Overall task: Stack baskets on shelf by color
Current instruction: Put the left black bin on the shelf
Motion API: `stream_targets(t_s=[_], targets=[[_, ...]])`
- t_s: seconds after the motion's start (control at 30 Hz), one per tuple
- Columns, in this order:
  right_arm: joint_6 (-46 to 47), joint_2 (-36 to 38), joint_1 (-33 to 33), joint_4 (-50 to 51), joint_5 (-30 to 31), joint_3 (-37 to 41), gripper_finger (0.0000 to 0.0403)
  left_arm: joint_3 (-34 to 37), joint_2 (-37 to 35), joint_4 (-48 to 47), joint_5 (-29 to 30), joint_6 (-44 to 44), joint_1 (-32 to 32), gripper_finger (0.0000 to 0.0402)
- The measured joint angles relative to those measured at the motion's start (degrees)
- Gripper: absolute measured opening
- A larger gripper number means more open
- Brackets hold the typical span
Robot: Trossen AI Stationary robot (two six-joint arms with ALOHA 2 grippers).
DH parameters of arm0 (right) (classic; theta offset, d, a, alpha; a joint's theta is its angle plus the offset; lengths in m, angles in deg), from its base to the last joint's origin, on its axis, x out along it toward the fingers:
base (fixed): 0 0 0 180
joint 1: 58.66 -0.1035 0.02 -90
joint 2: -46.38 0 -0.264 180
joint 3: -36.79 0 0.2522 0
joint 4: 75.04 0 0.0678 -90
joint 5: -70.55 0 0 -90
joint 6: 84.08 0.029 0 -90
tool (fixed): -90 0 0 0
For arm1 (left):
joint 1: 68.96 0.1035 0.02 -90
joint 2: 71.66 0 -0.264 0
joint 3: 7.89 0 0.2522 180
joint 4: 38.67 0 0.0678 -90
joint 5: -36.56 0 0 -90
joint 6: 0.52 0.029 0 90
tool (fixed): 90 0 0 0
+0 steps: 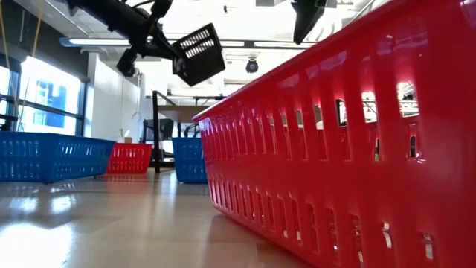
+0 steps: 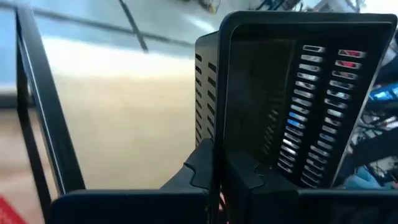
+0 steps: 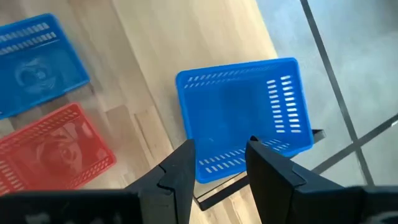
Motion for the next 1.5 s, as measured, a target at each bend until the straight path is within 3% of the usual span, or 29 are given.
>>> stream_targets(t_s=[0.33,0.5,0.73,1.0,1.5], targets=[[1.52,0.0,2.9,0.02,-0.13,0.0,0.0126,-12.15,6.31,-13.08,-3.7,9.53,10.84,0.0003],[1.39,0.0,3.19,0.03,-0.15,0.0,0.0126,-19.21,11.58,-19.22,-9.25,10.45,15.81,0.0003],[1.32,0.0,3.17,0.03,-0.01,0.0,0.0126,-30.23,19.22,-28.14,-17.85,10.87,20.17,0.0003],[1.3,0.0,3.17,0.05,-0.04,0.0,0.0126,-40.89,26.63,-40.26,-20.03,10.89,21.86,0.0003],[0.01,0.0,3.17,0.1,-0.21,0.0,0.0126,-42.24,33.32,-47.09,-23.01,8.27,21.87,0.0004]])
